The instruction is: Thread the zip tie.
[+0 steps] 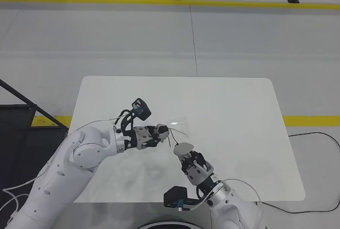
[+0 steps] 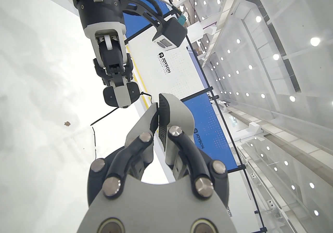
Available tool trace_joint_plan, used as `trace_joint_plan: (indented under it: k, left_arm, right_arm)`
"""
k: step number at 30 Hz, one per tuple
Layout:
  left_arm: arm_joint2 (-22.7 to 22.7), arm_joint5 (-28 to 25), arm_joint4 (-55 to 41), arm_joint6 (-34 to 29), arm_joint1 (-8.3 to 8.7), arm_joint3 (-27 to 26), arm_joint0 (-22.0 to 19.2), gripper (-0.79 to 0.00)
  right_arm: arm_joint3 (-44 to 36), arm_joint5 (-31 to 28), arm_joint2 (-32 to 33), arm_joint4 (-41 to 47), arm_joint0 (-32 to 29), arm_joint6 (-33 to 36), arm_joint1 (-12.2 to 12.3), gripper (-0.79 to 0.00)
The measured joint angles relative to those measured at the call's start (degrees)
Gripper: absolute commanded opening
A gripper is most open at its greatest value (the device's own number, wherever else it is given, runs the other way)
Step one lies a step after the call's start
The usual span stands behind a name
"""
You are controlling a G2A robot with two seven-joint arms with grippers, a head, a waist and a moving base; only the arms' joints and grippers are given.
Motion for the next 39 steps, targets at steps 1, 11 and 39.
trace_joint_plan:
  k: [1, 11, 39]
  left_arm:
    - [-0.02, -0.21, 0.17, 0.03, 0.01, -0.06, 0.04, -0.785]
    - [-0.63, -2.63, 2.28, 2.31, 0.15, -0.60, 0.91, -0.785]
    - [-1.25, -6.31, 11.27, 7.70, 0.46, -3.67, 3.99, -0.785]
  right_arm:
    - [0.03, -0.24, -0.07, -0.12, 0.06, 0.05, 0.03, -0.785]
    - [0.29, -4.15, -0.63, -3.58, 0.66, -1.35, 0.67, -0.785]
    - [-0.26, 0.78, -0.57, -3.34, 0.09, 1.20, 1.45, -0.785]
